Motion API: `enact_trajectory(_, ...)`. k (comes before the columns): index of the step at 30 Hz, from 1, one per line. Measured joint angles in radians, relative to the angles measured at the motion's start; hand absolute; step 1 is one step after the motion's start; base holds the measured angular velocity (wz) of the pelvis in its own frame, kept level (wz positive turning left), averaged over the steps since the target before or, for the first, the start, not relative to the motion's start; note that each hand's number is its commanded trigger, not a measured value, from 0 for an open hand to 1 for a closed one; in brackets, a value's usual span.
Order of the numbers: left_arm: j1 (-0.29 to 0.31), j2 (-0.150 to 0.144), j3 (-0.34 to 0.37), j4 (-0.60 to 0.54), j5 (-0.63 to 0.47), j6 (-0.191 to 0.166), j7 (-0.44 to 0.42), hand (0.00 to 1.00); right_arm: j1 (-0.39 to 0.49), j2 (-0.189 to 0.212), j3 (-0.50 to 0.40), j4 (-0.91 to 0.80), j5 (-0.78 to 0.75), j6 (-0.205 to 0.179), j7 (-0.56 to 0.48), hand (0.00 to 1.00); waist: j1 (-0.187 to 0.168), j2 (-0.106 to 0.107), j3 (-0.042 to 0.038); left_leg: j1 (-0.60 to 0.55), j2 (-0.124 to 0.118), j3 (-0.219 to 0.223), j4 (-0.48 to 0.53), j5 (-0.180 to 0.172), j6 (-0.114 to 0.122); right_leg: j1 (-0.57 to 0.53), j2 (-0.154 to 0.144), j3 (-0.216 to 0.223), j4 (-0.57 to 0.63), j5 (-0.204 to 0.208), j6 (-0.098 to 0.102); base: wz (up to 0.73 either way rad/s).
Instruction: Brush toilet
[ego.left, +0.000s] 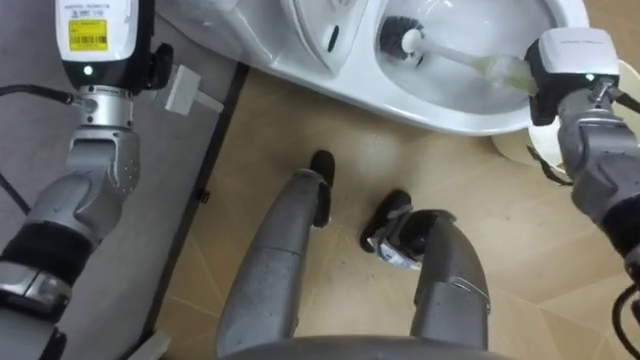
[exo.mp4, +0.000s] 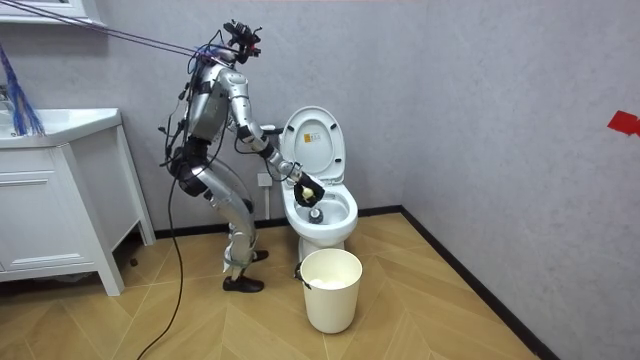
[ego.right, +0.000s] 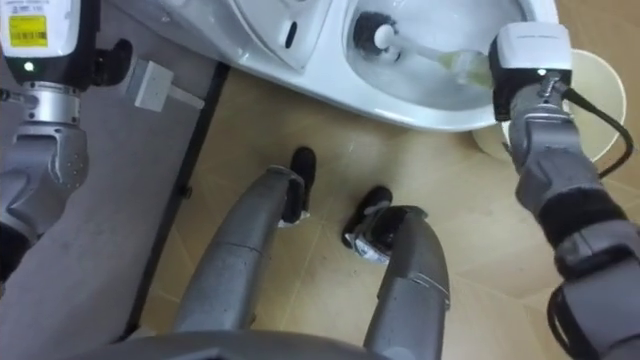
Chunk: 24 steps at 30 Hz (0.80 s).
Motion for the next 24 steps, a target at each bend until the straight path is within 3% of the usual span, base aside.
enact_trajectory(3,0.018,-0.001,0.015,0.001,-0.011,0.002,0.004,0.0,0.068,-0.008,-0.001,-0.157,-0.077,0.055,0.068,1.0,-0.005,0.005,-0.0035,0.008,0.01,0.005,-0.008,-0.002,-0.005,0.008,0.013,0.0,-0.016,0.011,-0.007,-0.1)
enact_trajectory(7,0.033,-0.001,0.021,-0.001,-0.051,0.002,0.014,0.0,0.13,-0.009,-0.002,-0.302,-0.129,0.095,0.151,1.0,-0.012,0.007,-0.0053,0.023,0.024,0.008,-0.016,-0.008,-0.016,0.021,0.028,0.003,-0.03,0.009,-0.018,-0.06)
enact_trajectory(10,0.054,-0.001,0.024,-0.016,-0.088,-0.001,0.028,0.0,0.148,-0.006,-0.001,-0.369,-0.142,0.107,0.203,1.0,-0.017,0.007,-0.0057,0.026,0.041,0.011,-0.017,-0.013,-0.024,0.028,0.046,0.003,-0.046,0.014,-0.029,-0.08)
enact_trajectory(16,0.068,0.0,0.016,-0.019,-0.112,-0.012,0.056,0.0,0.152,-0.019,-0.001,-0.369,-0.171,0.104,0.219,1.0,-0.026,0.007,-0.007,0.035,0.041,0.01,-0.022,-0.014,-0.025,0.036,0.048,0.005,-0.048,0.012,-0.033,0.0)
enact_trajectory(17,0.066,0.002,0.009,-0.019,-0.122,-0.014,0.058,0.0,0.139,-0.022,0.001,-0.342,-0.15,0.097,0.203,1.0,-0.026,0.007,-0.007,0.036,0.041,0.01,-0.021,-0.014,-0.025,0.036,0.048,0.006,-0.047,0.012,-0.033,0.0)
enact_trajectory(20,0.051,0.016,-0.018,-0.014,-0.126,-0.02,0.061,0.0,0.03,-0.033,0.002,-0.092,0.079,0.017,0.11,1.0,-0.027,0.003,-0.0042,0.042,0.036,0.018,-0.024,-0.016,-0.022,0.034,0.04,0.012,-0.038,0.01,-0.03,0.0)
enact_trajectory(22,0.04,0.046,-0.023,-0.009,-0.123,-0.031,0.061,0.0,-0.053,-0.022,0.002,0.109,0.347,-0.068,0.046,1.0,-0.042,-0.032,0.0042,0.046,0.023,0.044,-0.036,-0.011,-0.019,0.006,0.013,0.039,0.0,-0.002,-0.026,0.06)
enact_trajectory(24,0.029,0.06,-0.015,-0.008,-0.107,-0.031,0.071,0.0,-0.116,-0.013,-0.013,0.215,0.527,-0.121,0.005,1.0,-0.062,-0.052,0.0115,0.032,0.011,0.058,-0.039,-0.002,-0.016,-0.024,-0.007,0.05,0.027,-0.008,-0.027,0.13)
